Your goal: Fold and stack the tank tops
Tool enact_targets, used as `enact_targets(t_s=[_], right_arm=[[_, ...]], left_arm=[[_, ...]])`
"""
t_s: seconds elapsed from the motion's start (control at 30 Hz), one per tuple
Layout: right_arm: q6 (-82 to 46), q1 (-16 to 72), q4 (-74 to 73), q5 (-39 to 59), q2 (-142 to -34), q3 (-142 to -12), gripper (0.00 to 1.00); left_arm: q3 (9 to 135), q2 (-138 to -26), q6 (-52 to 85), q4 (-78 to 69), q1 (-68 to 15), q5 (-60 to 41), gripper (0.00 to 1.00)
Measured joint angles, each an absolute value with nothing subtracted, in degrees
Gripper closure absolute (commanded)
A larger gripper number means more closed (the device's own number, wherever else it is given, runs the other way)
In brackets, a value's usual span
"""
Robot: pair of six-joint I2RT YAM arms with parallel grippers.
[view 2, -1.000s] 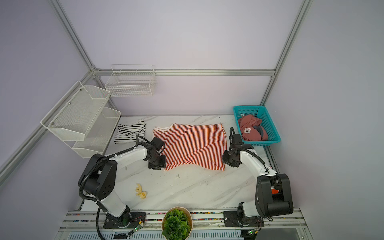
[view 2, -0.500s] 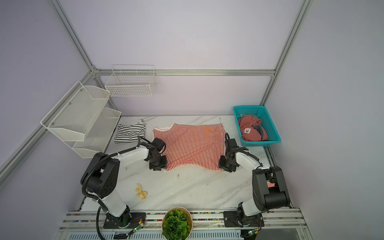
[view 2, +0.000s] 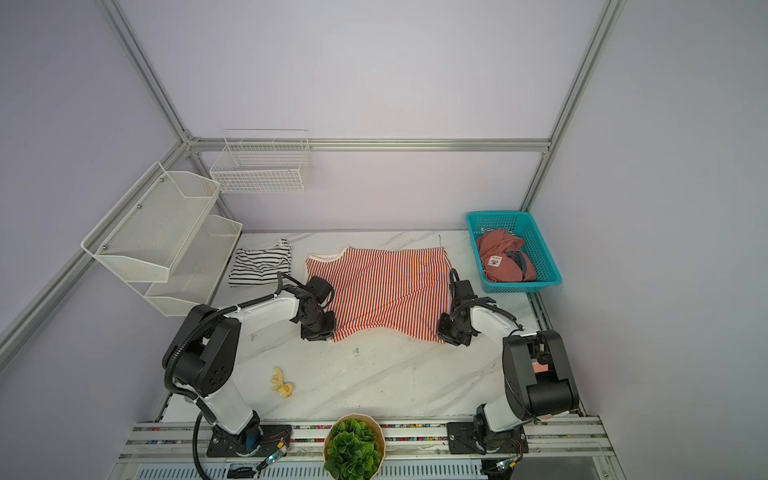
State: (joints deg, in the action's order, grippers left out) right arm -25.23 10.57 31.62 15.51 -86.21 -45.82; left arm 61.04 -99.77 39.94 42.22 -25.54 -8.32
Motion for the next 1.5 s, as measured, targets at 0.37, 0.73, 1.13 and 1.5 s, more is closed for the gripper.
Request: enact_targets(t_s=[0.37, 0.73, 1.13, 1.5], right_arm=[[-25.28, 10.57, 31.48, 15.18, -86.15, -45.47, 0.59], [-25.26, 10.57, 31.35, 14.57, -85.93, -45.45, 0.57], [-25.12, 10.57, 31.64, 12.91, -85.69, -45.45, 0.58], [-23.92, 10.57, 31.57, 13.21, -85.78, -45.47, 0.93]], left_arm=[[61.04, -99.96, 39.92, 41.47, -25.58, -8.62, 1.00], [61.01, -99.96, 39.86, 41.50, -25.58, -8.58, 1.00], [61.01, -99.96, 39.59, 41.54, -25.63, -8.40, 1.00], [61.01, -99.96, 39.38, 41.67, -25.65, -8.10, 1.00]])
